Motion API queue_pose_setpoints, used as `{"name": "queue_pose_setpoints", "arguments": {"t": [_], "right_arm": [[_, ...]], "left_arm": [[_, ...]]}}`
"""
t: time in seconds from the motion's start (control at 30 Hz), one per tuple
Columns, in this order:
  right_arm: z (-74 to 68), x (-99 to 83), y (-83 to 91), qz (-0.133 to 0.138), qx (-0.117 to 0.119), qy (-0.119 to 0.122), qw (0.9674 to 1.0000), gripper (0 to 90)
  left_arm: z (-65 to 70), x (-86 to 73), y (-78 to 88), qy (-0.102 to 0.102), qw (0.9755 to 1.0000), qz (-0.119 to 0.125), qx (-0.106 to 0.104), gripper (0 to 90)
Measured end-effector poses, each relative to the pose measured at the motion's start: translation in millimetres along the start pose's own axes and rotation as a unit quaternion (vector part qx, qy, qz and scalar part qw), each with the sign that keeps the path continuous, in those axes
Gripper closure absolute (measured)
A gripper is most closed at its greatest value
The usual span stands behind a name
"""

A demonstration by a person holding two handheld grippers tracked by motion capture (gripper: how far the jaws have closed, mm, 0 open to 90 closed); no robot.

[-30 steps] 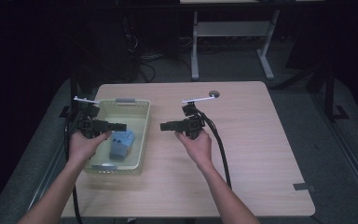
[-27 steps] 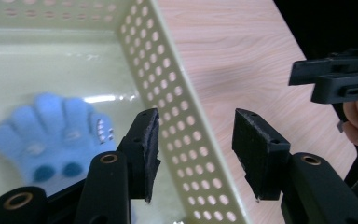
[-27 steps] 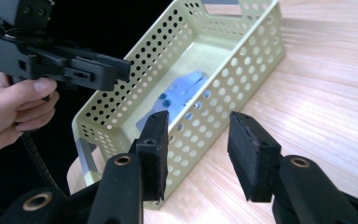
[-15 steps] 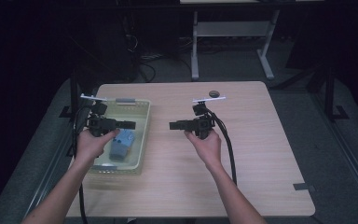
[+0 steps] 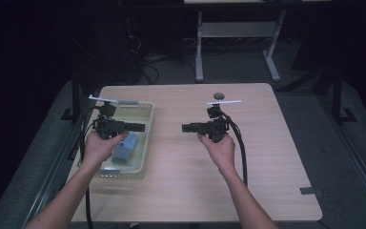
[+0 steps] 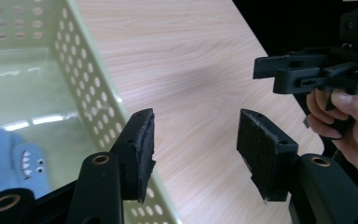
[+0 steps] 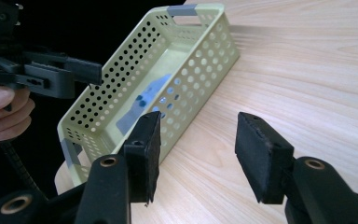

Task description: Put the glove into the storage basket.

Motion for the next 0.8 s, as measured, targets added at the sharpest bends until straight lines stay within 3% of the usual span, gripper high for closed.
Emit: {"name": "queue_pose_setpoints", "arguments": {"t": [0.47,0.8], "right_arm": [[14.5,-0.9,24.4,0.014,-0.013,-0.007,0.9998,46.7],[27.9,-7.0,39.5,0.021,-0.016,-0.019,0.9995,45.4]], "left_arm": [[16.3,2.9,-11.6,-0.003,0.9998,0.005,-0.02,40.8],[26.7,3.2,-23.9,-0.011,0.9992,0.004,-0.039,30.0]]}}
Point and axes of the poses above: each handheld gripper's, and its own axes: y roughly backward along the jaws, x roughly out of its top, z roughly to its right, the point moved 1 cm from there along -y, roughly forward along the jaws, and after that the axes turned 4 degrees about z, right-handed, at the moved point
